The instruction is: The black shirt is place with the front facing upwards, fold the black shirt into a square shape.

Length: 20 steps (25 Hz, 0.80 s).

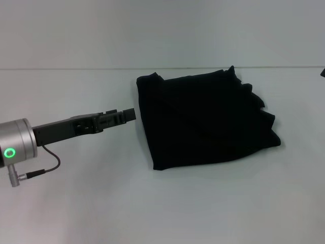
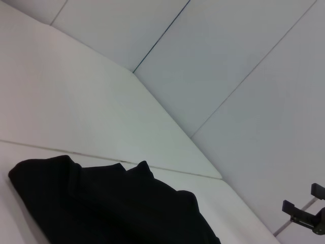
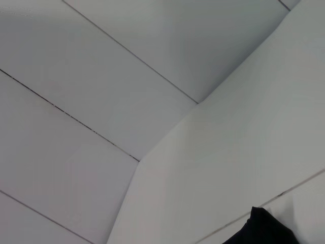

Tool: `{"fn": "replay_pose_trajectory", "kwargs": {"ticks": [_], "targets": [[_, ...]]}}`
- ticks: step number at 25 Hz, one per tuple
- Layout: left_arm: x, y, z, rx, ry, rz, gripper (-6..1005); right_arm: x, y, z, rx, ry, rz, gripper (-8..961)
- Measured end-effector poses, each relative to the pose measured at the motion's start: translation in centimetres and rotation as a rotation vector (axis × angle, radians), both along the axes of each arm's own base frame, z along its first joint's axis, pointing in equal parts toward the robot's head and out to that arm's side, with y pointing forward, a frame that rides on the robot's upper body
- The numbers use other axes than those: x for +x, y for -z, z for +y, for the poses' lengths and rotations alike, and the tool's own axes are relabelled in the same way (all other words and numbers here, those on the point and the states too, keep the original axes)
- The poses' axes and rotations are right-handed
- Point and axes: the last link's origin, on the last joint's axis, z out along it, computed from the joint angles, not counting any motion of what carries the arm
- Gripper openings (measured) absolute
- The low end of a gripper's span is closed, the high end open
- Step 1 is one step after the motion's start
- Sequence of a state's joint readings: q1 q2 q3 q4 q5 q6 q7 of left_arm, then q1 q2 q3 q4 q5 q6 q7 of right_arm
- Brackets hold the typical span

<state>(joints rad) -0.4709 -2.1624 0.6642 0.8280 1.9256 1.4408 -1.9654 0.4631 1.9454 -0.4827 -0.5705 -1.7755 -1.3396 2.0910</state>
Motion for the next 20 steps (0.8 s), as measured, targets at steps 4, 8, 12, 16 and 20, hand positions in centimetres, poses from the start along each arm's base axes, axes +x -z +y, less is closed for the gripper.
{"fn": "replay_pose_trajectory", "kwargs": {"ticks": [4, 8, 12, 16, 20], "targets": [[0.0, 0.0, 0.2, 0.007, 0.002, 0.010, 794, -0.4, 0.2, 0.6, -0.002, -0.003, -0.010, 915], [0.1, -0.1, 0.2, 0.010, 0.007, 0.009, 793, -0.7, 0.5, 0.8, -0.016, -0.010, -0.019, 915], [-0.1, -0.1, 0.2, 0.014, -0.001, 0.011, 792, -1.6, 1.0, 1.7, -0.065, -0.032, -0.053, 915], [-0.2, -0.1, 0.2, 0.010, -0.009, 0.010, 791, -3.5, 1.6, 4.0, -0.196, -0.043, -0.171, 915], [-0.4, -0.1, 0.0, 0.005, -0.018, 0.009, 790, -6.4, 1.7, 6.8, -0.312, -0.054, -0.323, 915]]}}
